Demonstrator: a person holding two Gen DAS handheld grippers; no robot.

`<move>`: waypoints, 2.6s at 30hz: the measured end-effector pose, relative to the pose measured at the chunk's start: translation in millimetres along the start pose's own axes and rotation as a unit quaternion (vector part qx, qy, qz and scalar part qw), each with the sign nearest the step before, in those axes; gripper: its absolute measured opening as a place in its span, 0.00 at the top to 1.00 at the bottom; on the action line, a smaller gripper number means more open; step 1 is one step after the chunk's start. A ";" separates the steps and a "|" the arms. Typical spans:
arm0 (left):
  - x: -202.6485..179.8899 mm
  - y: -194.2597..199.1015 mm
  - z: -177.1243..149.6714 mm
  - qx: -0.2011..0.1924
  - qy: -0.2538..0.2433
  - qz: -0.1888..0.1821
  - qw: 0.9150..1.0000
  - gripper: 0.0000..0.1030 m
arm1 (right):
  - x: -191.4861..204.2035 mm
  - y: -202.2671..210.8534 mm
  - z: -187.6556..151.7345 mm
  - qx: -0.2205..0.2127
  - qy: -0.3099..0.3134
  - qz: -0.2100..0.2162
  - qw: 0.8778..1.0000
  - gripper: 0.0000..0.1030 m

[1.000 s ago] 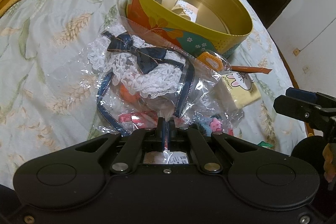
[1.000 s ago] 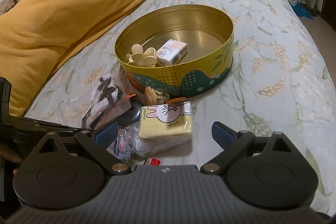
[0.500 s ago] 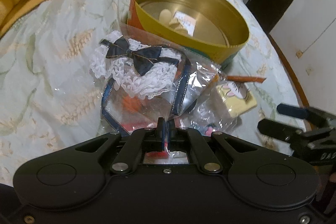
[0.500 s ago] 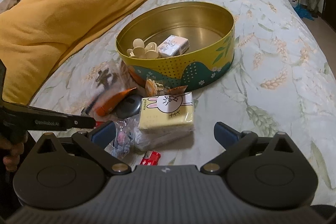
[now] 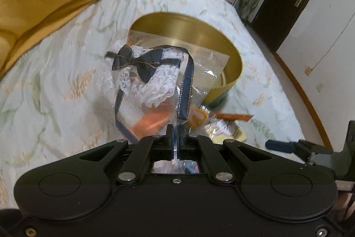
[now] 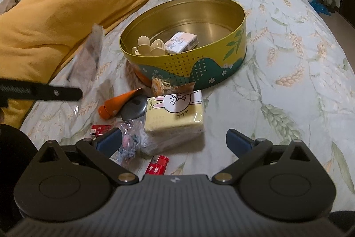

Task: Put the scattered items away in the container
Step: 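Lift the bagged headband over the tin and release it with the left gripper, then move the left tool back toward the orange VC tube and grey tin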

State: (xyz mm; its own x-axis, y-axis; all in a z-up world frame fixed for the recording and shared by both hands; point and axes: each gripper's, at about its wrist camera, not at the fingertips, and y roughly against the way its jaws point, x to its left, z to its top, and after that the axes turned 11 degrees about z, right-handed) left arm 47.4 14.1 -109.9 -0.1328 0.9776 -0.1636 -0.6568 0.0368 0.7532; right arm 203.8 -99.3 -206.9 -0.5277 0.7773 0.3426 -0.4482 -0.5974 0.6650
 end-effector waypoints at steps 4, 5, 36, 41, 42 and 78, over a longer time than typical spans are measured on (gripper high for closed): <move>-4.4 10.2 13.1 -0.018 -0.007 -0.006 1.000 0.99 | -0.1 -0.5 -0.4 0.000 -0.001 0.001 1.000 0.00; -5.6 12.5 16.8 -0.023 -0.009 -0.008 1.000 0.99 | 0.1 -0.7 -0.6 0.000 -0.001 0.001 1.000 0.00; -58.9 15.5 91.7 -0.083 -0.048 -0.016 0.995 0.99 | 1.2 -8.0 -5.3 -0.011 -0.002 0.004 1.000 0.00; -65.1 3.6 102.9 -0.077 -0.070 -0.009 0.995 0.99 | 2.7 -13.1 -4.8 -0.012 0.004 0.004 1.000 0.00; -66.6 0.6 105.6 -0.076 -0.075 -0.007 0.994 0.99 | 2.9 -13.5 -4.7 -0.013 0.005 0.004 1.000 0.00; -22.2 -71.7 98.5 -0.001 -0.085 0.040 0.996 0.14 | -2.6 -31.3 1.9 -0.026 0.016 -0.005 1.000 0.00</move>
State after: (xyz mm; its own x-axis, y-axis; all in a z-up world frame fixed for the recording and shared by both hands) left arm 170.5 10.1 -97.5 -0.0564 0.9984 0.0072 -0.6501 -0.0422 0.7587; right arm 220.6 -82.3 -227.3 -0.5447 0.7774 0.3144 -0.4905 -0.5995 0.6325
